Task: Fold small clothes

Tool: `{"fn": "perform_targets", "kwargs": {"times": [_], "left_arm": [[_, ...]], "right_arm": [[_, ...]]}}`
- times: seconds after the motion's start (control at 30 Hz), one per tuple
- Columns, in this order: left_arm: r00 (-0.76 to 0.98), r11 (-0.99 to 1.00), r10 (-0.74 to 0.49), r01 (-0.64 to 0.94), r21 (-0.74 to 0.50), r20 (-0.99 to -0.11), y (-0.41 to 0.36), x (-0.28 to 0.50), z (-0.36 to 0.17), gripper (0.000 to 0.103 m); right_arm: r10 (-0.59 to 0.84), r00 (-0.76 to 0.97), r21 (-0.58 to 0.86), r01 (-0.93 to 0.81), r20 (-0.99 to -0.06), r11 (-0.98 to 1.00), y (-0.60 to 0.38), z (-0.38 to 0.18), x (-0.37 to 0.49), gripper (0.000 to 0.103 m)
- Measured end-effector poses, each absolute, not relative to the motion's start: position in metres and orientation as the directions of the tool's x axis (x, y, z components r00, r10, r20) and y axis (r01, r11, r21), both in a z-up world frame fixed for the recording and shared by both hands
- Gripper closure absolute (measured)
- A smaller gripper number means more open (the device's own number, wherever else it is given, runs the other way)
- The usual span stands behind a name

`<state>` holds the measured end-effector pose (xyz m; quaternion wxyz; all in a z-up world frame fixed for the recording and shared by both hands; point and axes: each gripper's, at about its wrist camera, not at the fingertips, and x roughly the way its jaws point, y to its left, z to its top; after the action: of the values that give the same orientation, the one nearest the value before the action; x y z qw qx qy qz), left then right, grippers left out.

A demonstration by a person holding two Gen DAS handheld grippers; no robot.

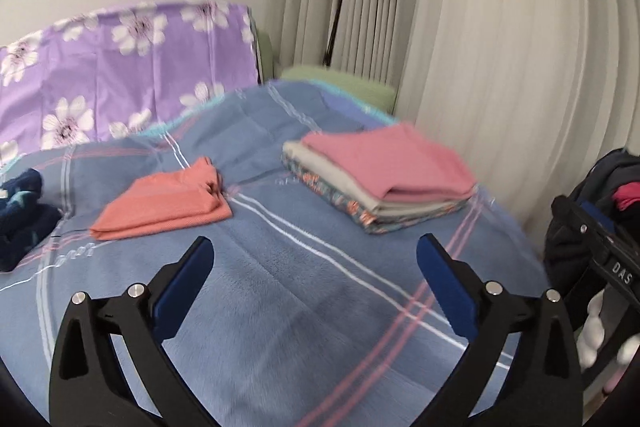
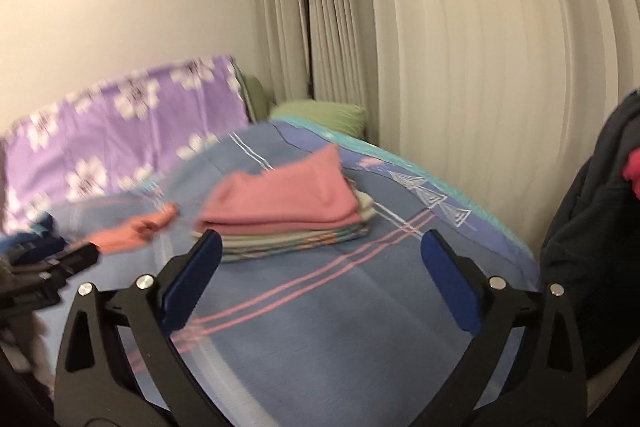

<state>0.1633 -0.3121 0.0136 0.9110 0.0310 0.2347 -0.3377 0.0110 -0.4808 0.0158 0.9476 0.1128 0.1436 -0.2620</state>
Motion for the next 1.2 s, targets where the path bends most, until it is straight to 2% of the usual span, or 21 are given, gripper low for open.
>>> {"fn": "perform_targets", "kwargs": {"times": [0.1,0.23,0.4,0.57,0.87,1.07,1.2], "left_arm": [[0.677,0.767,-0.61,0.635,-0.094,-0.411,-0.297,0.137,0.027,0.002],[0.701,0.783,-0.59,0.617,-0.073,-0.4,-0.28,0.106,0.039,0.002],[0.722,0.779,-0.588,0.627,-0.015,-0.366,-0.265,0.067,0.054,0.002],[0.757,0.793,-0.564,0.608,0.038,-0.331,-0.247,0.035,0.068,0.002],[0.774,0.792,-0.562,0.606,0.082,-0.291,-0.208,0.001,0.086,0.002],[0.75,0.777,-0.586,0.628,0.051,-0.306,-0.195,-0.006,0.084,0.002],[0.752,0.79,-0.56,0.611,0.05,-0.347,-0.194,-0.004,0.072,0.001]], "right_arm": [[-0.426,0.806,0.096,0.503,-0.412,0.859,-0.459,0.03,0.002,0.002],[-0.446,0.799,0.082,0.517,-0.403,0.852,-0.431,0.044,-0.024,0.002],[-0.429,0.803,0.141,0.522,-0.414,0.841,-0.41,0.054,-0.05,0.002],[-0.433,0.797,0.136,0.528,-0.422,0.838,-0.389,0.06,-0.067,0.002],[-0.454,0.805,0.09,0.522,-0.383,0.848,-0.344,0.074,-0.093,0.002],[-0.467,0.798,0.052,0.522,-0.381,0.851,-0.321,0.077,-0.1,0.002],[-0.479,0.785,0.03,0.532,-0.394,0.847,-0.314,0.074,-0.097,0.002]]}}
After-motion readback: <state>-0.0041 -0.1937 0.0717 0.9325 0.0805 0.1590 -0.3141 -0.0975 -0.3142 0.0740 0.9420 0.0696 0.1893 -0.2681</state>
